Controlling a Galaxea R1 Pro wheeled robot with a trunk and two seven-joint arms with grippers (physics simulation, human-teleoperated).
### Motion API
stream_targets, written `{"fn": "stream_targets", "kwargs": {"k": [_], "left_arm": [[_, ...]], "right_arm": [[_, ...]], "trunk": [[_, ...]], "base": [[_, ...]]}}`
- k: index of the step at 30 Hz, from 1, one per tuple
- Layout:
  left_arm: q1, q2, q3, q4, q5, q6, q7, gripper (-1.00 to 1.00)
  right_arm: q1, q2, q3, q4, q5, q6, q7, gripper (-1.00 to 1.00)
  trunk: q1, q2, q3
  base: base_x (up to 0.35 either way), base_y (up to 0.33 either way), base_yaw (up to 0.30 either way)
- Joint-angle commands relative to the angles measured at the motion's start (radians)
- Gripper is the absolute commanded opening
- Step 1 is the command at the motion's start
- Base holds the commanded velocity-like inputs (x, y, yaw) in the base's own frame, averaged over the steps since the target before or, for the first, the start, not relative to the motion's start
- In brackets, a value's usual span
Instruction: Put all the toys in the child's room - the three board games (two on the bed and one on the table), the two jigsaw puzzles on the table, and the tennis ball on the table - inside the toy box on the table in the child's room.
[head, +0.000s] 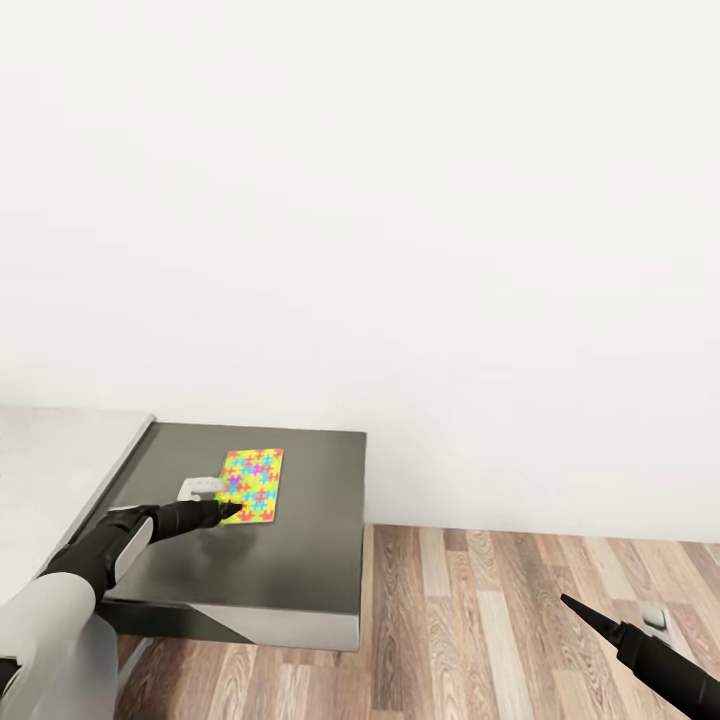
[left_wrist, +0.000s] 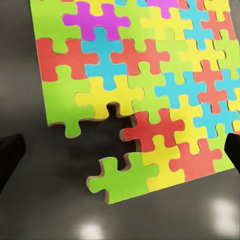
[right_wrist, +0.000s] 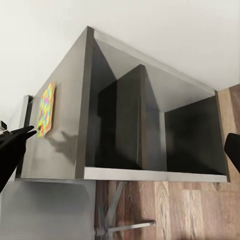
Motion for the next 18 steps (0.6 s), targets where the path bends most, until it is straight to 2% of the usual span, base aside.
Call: {"fn": "stream_targets", "kwargs": {"k": [1, 7, 18], "left_arm": [[-0.001, 0.001, -0.005, -0.001, 0.010, 0.009, 0.001, 1.00], [-0.001, 0.001, -0.004, -0.001, 0.010, 0.012, 0.006, 1.00], [-0.001, 0.001, -0.005, -0.001, 0.010, 0.012, 0.008, 1.00]], "right_arm": [[0.000, 0.000, 0.000, 0.000, -0.005, 0.008, 0.001, 1.00], [0.000, 0.000, 0.001, 0.000, -0.005, 0.008, -0.002, 1.00], [0.000, 0.000, 0.001, 0.000, -0.005, 0.008, -0.003, 1.00]], "trunk": [[0.001, -0.002, -0.002], [0.001, -0.002, -0.002], [0.001, -0.002, -0.002]], "base": [[0.110, 0.120, 0.000], [0.158, 0.121, 0.000], [0.093, 0.029, 0.000]]}}
